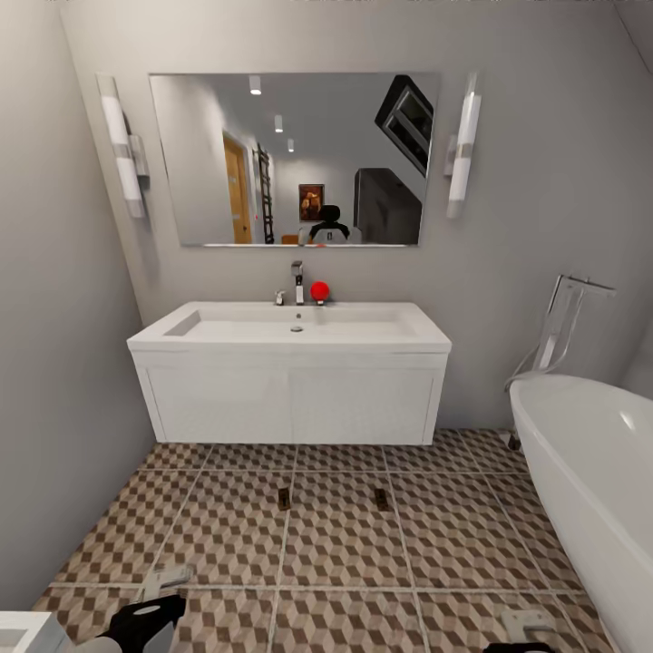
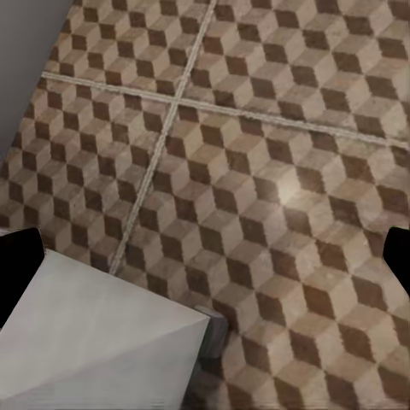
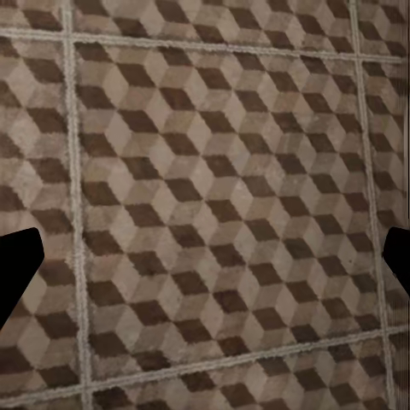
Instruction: Take the four mousetraps from the cabinet in the bathroom and place them on the bathroom floor. Make sure all four end up on the same floor surface, and ensure that at least two of them are either under or directly next to the same bathroom sink.
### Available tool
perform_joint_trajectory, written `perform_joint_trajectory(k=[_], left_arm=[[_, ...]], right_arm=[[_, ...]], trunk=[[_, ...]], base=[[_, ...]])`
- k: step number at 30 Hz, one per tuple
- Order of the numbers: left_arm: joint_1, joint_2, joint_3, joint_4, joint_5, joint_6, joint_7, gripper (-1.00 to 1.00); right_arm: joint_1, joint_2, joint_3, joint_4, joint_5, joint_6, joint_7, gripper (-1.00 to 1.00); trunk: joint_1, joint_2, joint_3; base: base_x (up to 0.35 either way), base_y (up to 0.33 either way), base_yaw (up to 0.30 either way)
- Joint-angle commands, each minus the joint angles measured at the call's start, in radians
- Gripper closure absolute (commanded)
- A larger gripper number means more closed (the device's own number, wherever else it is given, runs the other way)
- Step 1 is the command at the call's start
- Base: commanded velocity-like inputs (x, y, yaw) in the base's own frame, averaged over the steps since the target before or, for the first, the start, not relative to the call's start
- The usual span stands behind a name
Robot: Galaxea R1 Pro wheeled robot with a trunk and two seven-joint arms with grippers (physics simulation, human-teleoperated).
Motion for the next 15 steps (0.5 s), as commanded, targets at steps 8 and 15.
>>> perform_joint_trajectory(k=[8, 15], left_arm=[[0.048, 0.0, -0.006, 0.001, 0.01, -0.006, 0.001, -1.0], [0.088, -0.002, -0.006, 0.001, 0.014, -0.007, 0.001, -1.0]], right_arm=[[0.003, -0.012, -0.011, 0.003, -0.006, -0.016, -0.004, -1.0], [0.051, -0.017, -0.01, 0.003, -0.049, -0.021, -0.002, -1.0]], trunk=[[-0.031, 0.056, 0.024], [-0.058, 0.105, 0.046]], base=[[0.0, 0.0, 0.0], [0.0, 0.0, 0.0]])
